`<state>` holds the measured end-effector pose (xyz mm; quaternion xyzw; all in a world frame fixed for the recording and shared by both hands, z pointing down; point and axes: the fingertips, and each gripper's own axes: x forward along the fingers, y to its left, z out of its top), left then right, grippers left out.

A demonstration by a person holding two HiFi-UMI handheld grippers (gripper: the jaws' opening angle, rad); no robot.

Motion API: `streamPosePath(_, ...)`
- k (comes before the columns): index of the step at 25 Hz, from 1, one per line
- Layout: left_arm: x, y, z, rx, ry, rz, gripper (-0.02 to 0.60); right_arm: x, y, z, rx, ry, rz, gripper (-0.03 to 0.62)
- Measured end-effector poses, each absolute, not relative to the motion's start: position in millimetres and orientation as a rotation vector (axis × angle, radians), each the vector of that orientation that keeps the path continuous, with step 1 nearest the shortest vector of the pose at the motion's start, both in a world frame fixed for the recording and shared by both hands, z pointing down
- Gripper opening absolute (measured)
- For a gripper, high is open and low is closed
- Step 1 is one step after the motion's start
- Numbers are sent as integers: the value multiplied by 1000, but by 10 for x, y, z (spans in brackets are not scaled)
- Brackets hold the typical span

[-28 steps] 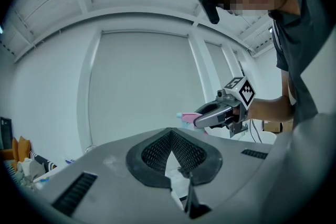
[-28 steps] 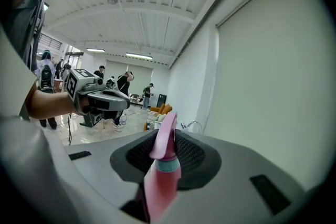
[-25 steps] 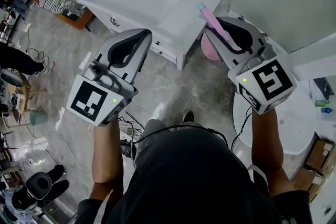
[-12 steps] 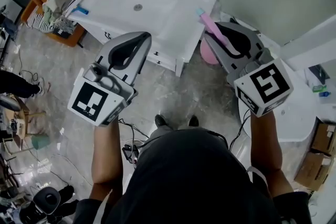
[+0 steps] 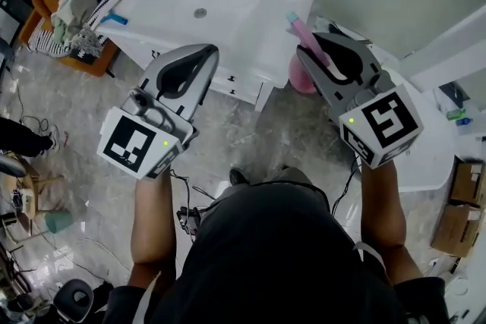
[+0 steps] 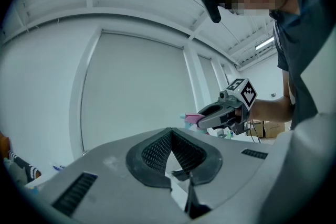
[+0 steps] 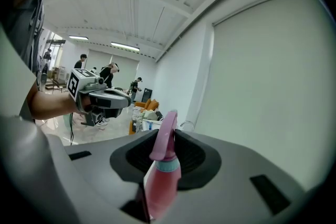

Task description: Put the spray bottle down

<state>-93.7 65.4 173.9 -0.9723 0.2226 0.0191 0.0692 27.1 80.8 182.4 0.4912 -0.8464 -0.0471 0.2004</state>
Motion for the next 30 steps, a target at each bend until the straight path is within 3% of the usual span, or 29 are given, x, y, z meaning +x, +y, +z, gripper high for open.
streamPosePath(19, -1198, 558, 1979, -2962, 833, 101, 3, -75, 491, 1956, 1198, -2396, -138, 97)
streamPosePath(30, -590, 62, 1863, -2945, 915, 50, 5, 438, -101, 1875, 1111, -2459, -127, 97)
